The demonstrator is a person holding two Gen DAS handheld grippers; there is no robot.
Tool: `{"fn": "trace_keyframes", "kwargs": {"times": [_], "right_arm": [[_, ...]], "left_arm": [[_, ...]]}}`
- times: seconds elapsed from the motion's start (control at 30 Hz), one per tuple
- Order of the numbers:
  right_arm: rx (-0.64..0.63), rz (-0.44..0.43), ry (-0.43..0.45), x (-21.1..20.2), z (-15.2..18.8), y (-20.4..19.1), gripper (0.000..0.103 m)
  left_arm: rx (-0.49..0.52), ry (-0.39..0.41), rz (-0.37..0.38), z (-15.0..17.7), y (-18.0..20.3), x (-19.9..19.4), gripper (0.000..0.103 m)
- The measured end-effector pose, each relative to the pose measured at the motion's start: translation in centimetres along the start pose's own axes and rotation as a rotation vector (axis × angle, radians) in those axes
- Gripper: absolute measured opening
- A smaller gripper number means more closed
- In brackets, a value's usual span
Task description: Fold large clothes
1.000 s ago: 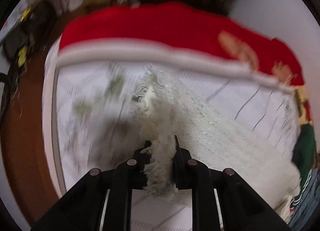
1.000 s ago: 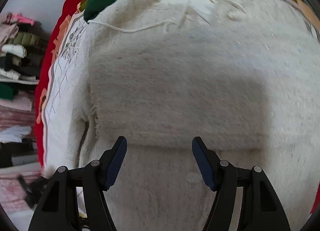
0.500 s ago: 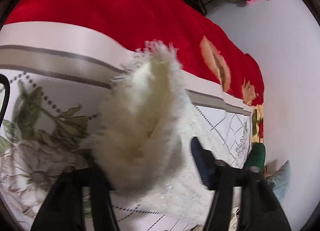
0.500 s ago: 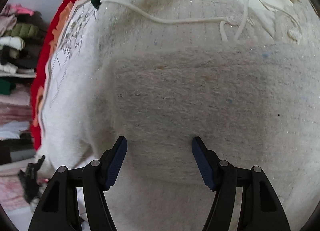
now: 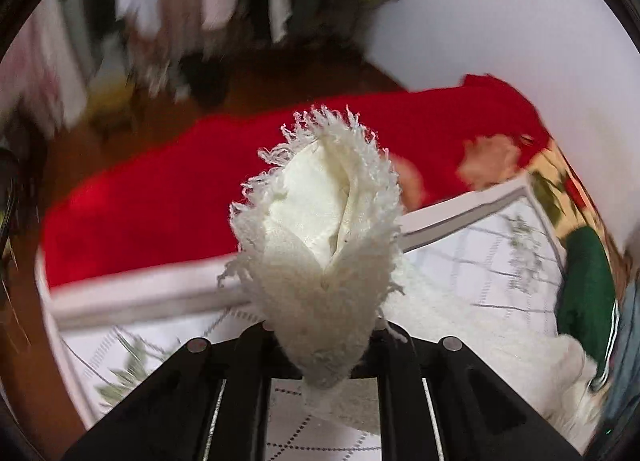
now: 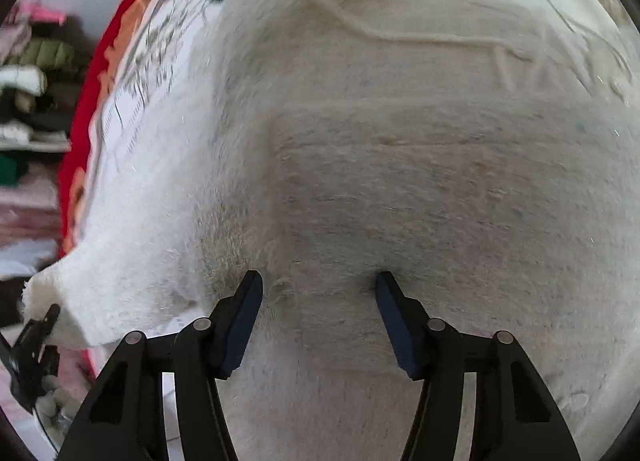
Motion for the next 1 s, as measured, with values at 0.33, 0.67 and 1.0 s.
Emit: {"fn": "trace_keyframes", "kwargs": {"times": [0.33,0.67,1.0], "right_arm": [[0.139,0.056,0.140,-10.4,3.5,13.5,0.074],[0.380,0.117,0.188,-17.4,9.2,34.8,0.074],[0.472,0.096,0.194,-18.7,11.9,43.8,0.074]], "left_arm": [[0.565,-0.003,0.112,11.6,25.1,-8.6,0.007],[0.957,-0.292,0.300,38.8,45.8,-6.7,0.008],[1.012,-0.446,0.301,43.6,48.9,-2.7,0.090]]}}
Point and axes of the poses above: each gripper's, at about its wrist camera, not at the fingertips, and x roughly the way its jaws point, y to its right, z to its underside, the point moved 8 cm from there along x, roughly the way its jaws point, and after that the axes turned 13 degrees about -y, right-handed, at the moved point
